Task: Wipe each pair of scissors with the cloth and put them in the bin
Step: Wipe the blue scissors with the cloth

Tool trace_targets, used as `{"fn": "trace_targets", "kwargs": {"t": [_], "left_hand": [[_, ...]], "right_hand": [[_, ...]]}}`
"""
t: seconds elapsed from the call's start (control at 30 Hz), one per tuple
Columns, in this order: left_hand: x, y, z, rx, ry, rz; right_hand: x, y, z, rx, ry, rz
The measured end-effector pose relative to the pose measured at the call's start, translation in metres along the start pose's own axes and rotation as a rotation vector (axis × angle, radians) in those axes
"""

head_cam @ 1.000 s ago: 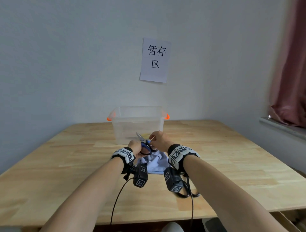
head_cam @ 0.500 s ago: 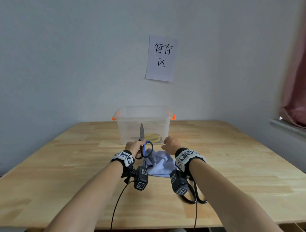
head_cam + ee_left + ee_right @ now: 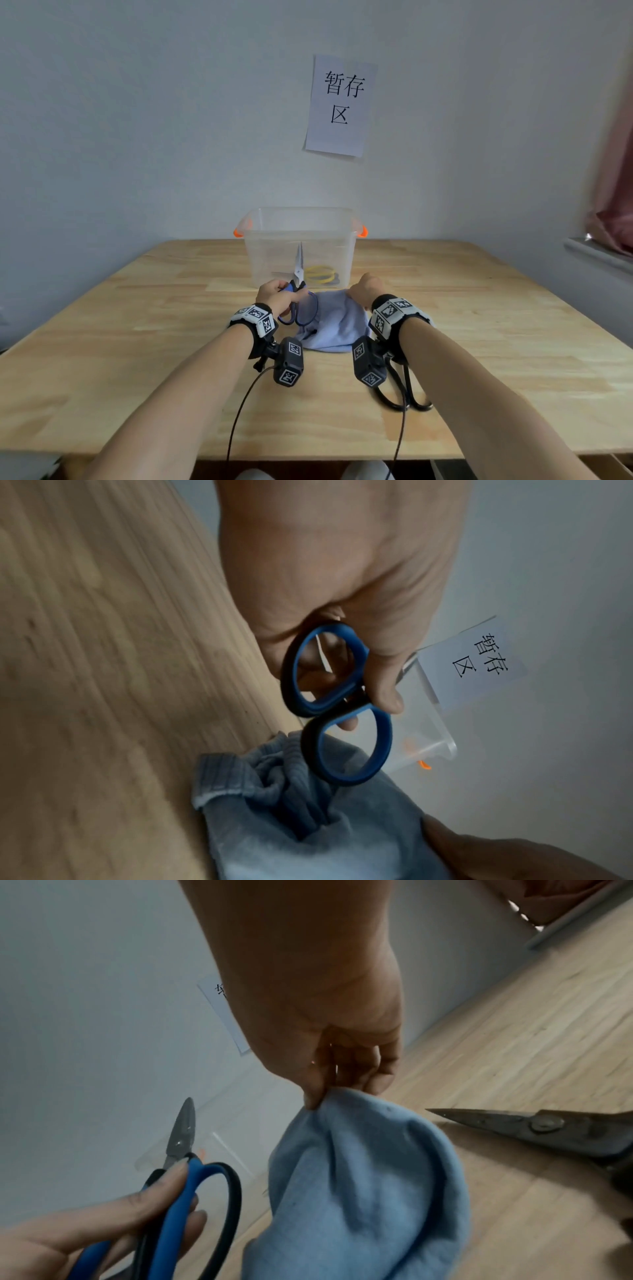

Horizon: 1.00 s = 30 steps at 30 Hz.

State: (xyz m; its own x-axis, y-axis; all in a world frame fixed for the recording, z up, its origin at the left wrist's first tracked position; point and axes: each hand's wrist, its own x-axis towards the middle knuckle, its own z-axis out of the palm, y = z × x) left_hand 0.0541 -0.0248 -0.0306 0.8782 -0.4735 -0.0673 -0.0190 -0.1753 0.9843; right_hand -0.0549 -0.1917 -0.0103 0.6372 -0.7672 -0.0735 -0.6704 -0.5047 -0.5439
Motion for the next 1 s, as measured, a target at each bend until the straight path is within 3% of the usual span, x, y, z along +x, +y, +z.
{"fn": "trace_targets", "kwargs": {"t": [0.27, 0.5, 0.77, 1.0], "left_hand": [[-0.01, 0.025, 0.006, -0.14, -0.077, 0.013], [-0.008, 0.026, 0.018, -0.322, -0.083, 0.006], [0.011, 0.017, 0.031, -0.337, -0.018, 0.064], [0.02, 0.012, 0.046, -0.371, -0.016, 0.153]], "right_hand": [[-0.008, -0.017, -0.035, 0.2, 0.197, 0.046], [-0.017, -0.02, -0.019, 0.385, 0.097, -0.071], [-0.012, -0.025, -0.002, 0.621, 0.181, -0.044], [0.013, -0.034, 0.015, 0.846, 0.164, -0.08]]}}
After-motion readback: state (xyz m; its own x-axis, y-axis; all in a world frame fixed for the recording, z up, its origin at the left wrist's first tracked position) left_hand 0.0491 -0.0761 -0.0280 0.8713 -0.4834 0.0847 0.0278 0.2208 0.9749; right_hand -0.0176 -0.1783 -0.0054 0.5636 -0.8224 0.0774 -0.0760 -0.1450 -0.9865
